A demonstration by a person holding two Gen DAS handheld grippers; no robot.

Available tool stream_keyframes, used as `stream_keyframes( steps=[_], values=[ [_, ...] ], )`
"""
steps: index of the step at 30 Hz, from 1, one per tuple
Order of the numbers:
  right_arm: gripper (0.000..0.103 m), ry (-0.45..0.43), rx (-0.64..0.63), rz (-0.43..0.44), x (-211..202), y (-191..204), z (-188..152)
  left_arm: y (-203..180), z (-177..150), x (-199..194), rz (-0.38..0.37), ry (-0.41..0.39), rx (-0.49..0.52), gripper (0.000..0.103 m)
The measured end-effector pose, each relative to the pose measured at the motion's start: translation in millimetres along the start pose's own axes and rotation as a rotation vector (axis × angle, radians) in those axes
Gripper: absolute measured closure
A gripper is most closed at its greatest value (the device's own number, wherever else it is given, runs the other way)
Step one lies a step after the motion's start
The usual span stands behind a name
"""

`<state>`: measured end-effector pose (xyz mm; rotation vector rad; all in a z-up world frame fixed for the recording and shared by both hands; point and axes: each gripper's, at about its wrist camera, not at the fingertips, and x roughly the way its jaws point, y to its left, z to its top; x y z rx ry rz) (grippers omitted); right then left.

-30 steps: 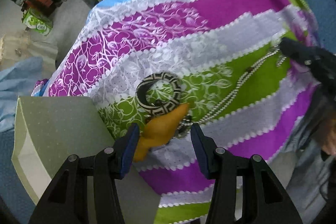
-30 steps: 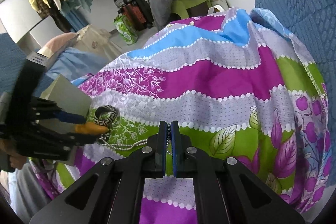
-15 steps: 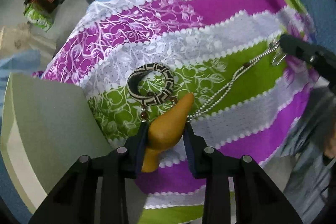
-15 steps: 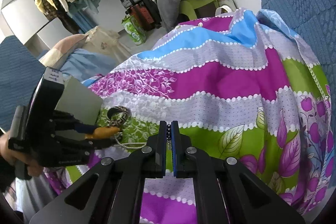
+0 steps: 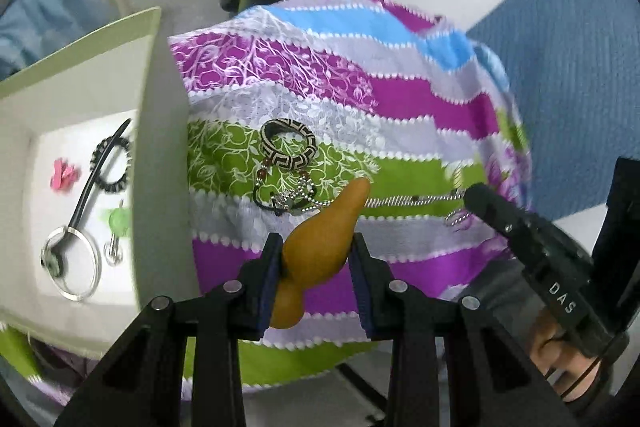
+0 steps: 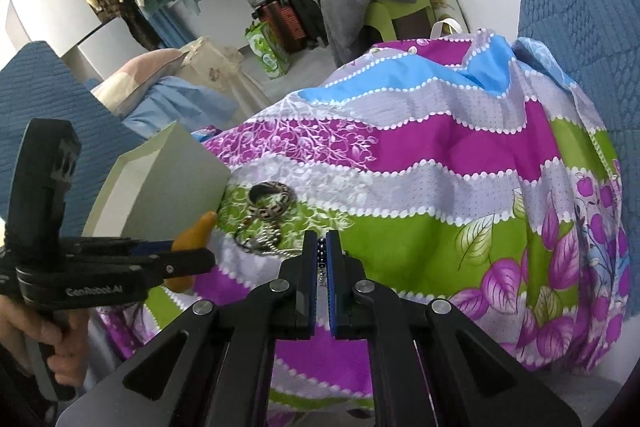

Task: Organize jewelry
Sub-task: 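Carry the gourd into the box and open the left tool while the right drops the chain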

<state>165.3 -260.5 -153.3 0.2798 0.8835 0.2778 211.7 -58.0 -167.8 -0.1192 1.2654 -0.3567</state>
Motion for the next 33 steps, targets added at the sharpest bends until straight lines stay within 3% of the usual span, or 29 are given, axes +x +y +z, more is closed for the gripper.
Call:
stream_keyframes(
  steps=[4,10,17,33],
  values=[
    [0.101,-0.008,-0.015,0.004,-18.5,18.6,11.3,2.9,-1.6,-23.6,-0.034,-0.043,-0.072,0.070],
    [0.101,-0.034,-0.062,0.014,-45.3,54.5,37.4,4.4,6.1,-73.0,-0.037,-0.113,-0.099,0.070],
    [0.101,-0.063,-0.123,-0.005,-66.0,100.0,70.6,20.5,22.7,-114.4,-0.008,-0.144,-0.126,0.070],
    [0.101,-0.155,-0.238,0.014,-97.8,203.7,131.5,100.4,48.3,-198.8,0.040,-0.254,-0.165,0.070]
  ],
)
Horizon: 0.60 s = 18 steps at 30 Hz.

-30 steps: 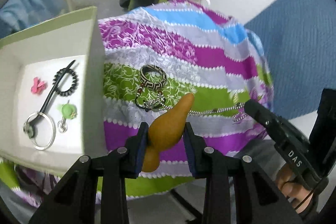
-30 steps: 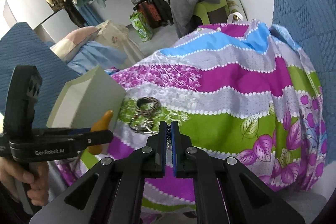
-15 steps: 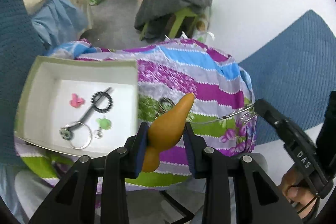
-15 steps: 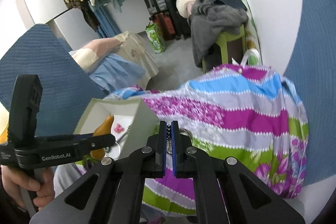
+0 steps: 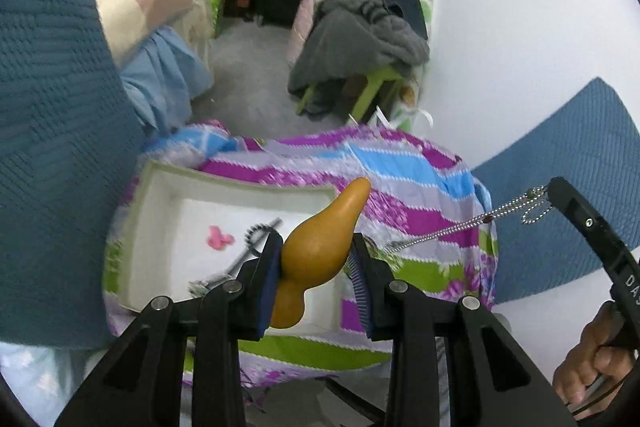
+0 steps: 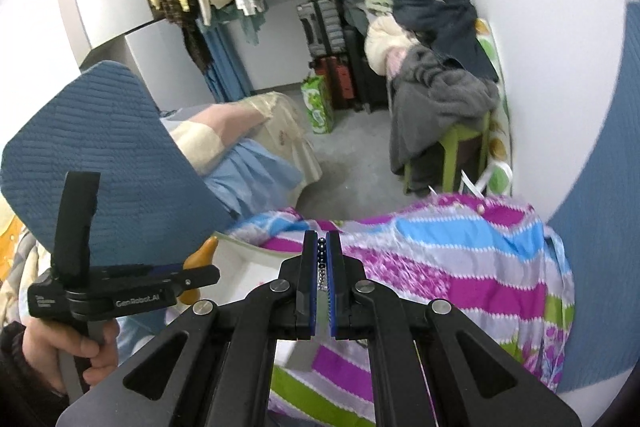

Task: Organize jewelry
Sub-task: 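Carry the gourd into the box and open the left tool while the right drops the chain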

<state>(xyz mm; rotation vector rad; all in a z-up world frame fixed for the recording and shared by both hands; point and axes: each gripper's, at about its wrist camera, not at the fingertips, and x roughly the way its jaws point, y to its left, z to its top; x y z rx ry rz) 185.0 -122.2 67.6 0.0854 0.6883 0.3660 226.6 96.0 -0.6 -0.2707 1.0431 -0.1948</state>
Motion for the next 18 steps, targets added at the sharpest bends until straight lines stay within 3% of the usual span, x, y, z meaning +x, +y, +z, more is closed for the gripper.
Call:
stream_keyframes(
  steps=[9,18],
  values=[
    [0.101,0.018,-0.059,0.036,35.5,51.3,17.6,45.4,15.4,-9.1,0.044,-0.026,0.002,0.070],
    [0.101,0.183,-0.067,0.014,94.6,62.1,-27.4,85.9,-7.1,30.7,0.047,0.039,-0.024,0.070]
  ],
)
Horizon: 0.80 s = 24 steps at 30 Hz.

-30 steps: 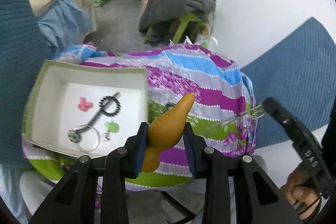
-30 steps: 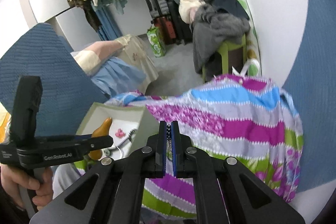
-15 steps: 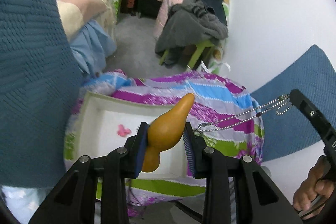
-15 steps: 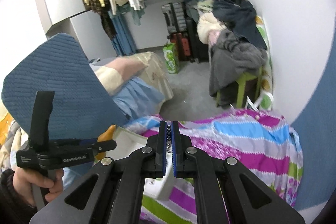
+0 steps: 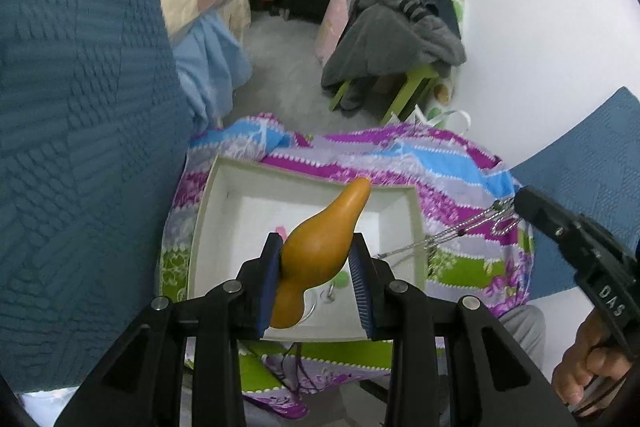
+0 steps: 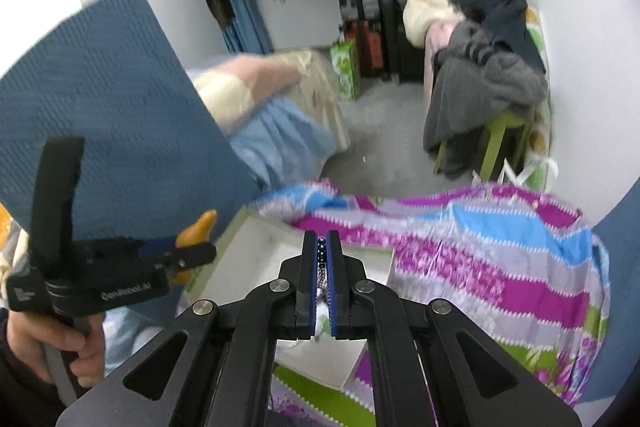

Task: Organize jewelry
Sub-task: 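Carry the gourd into the box and open the left tool while the right drops the chain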

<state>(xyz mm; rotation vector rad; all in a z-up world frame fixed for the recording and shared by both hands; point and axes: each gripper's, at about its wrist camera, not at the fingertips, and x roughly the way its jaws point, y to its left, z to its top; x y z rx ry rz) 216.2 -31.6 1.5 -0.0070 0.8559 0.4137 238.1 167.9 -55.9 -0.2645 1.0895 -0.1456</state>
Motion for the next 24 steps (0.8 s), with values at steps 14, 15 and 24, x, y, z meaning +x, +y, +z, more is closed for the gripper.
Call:
stream_keyframes(
  steps=[14,15,24],
  values=[
    [0.101,0.213,0.053,-0.009,71.9,-14.5,-61.6,35.0,-32.4,72.8,0.005,0.100,-0.002,0.069],
    [0.101,0.221,0.058,-0.011,74.7,-16.2,-63.5,36.2,-34.7,77.1,0.004,0.109,-0.008,0.069],
    [0.092,0.254,0.080,0.037,81.7,-25.8,-72.7,27.3,-45.5,79.0,0.005,0.124,0.016,0.068]
  ],
)
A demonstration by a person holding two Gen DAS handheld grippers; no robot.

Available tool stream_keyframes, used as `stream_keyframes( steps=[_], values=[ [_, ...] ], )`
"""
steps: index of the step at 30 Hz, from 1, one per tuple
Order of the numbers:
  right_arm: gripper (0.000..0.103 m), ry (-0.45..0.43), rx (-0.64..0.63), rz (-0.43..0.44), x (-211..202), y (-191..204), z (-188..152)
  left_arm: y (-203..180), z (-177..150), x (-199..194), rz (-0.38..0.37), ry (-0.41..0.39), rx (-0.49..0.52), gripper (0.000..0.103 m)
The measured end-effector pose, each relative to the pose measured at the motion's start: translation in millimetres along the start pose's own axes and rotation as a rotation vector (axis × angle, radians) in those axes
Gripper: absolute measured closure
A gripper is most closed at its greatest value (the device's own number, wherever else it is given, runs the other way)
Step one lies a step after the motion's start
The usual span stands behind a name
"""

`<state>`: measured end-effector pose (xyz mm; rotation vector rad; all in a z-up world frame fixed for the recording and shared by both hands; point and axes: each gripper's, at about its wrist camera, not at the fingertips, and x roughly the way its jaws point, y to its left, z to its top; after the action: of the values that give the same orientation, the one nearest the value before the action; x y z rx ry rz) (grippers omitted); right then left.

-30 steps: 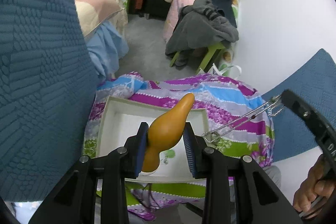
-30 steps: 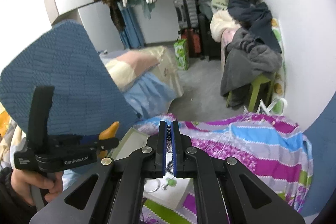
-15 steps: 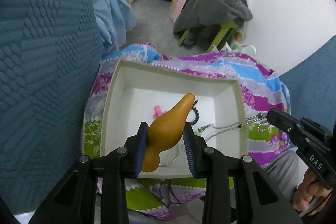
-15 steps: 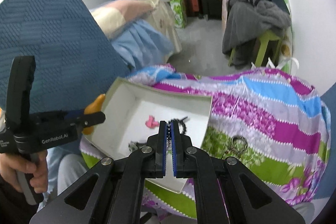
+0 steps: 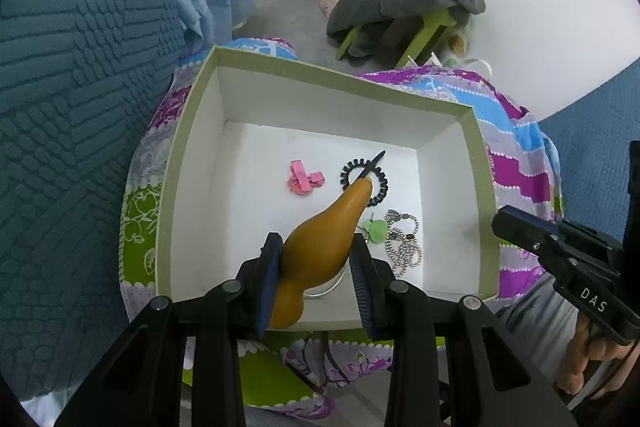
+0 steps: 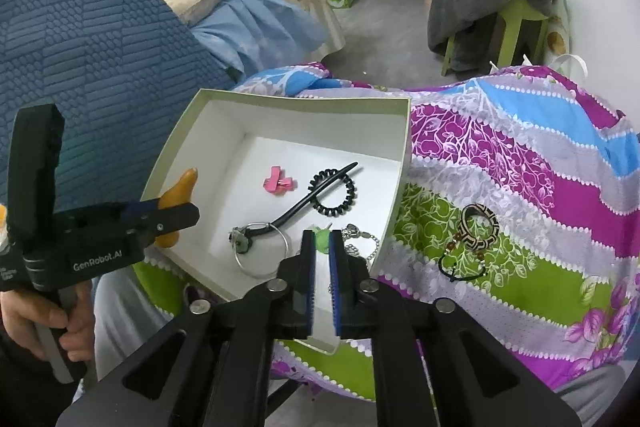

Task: Organize jewelry
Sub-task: 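Carry the gourd into the box and open the left tool while the right drops the chain, then withdraw both open tools from the box toward the last two bracelets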

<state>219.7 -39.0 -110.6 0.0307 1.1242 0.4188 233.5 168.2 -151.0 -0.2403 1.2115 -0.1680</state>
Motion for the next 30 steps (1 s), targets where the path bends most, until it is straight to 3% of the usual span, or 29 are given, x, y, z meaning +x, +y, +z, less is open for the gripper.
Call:
stream_keyframes(
  steps=[2,7,9,13,15,19,23,30],
  values=[
    [0.082,-0.022,-0.012,-0.002,-9.0,1.9,2.0,-5.6,1.4,-9.6,0.014,-0.020,0.011,0.068],
    [0.059,-0.096,-0.035,-0.002,-40.2,6.0,9.4,-23.0,3.5,-47.0,0.024,-0.110,0.028,0.039],
    [0.056,-0.135,-0.040,0.003,-57.5,6.6,10.8,-30.1,3.9,-62.6,0.021,-0.145,0.028,0.031],
    [0.053,-0.191,-0.051,0.010,-87.4,5.2,10.5,-50.0,2.4,-90.9,0.038,-0.194,0.046,0.027],
    [0.050,-0.220,-0.063,0.005,-102.3,4.2,8.6,-61.4,0.2,-105.0,0.054,-0.228,0.059,0.020],
    [0.046,-0.281,-0.073,-0.010,-132.9,-4.1,0.3,-82.9,-6.6,-130.2,0.053,-0.290,0.054,0.019],
    [0.042,-0.325,-0.073,-0.025,-151.8,-19.6,-10.3,-100.8,-16.7,-143.2,0.044,-0.337,0.049,0.009],
    [0.042,-0.345,-0.062,-0.054,-162.7,-53.5,-31.9,-136.8,-41.0,-142.3,0.022,-0.409,0.053,0.008]
  ],
)
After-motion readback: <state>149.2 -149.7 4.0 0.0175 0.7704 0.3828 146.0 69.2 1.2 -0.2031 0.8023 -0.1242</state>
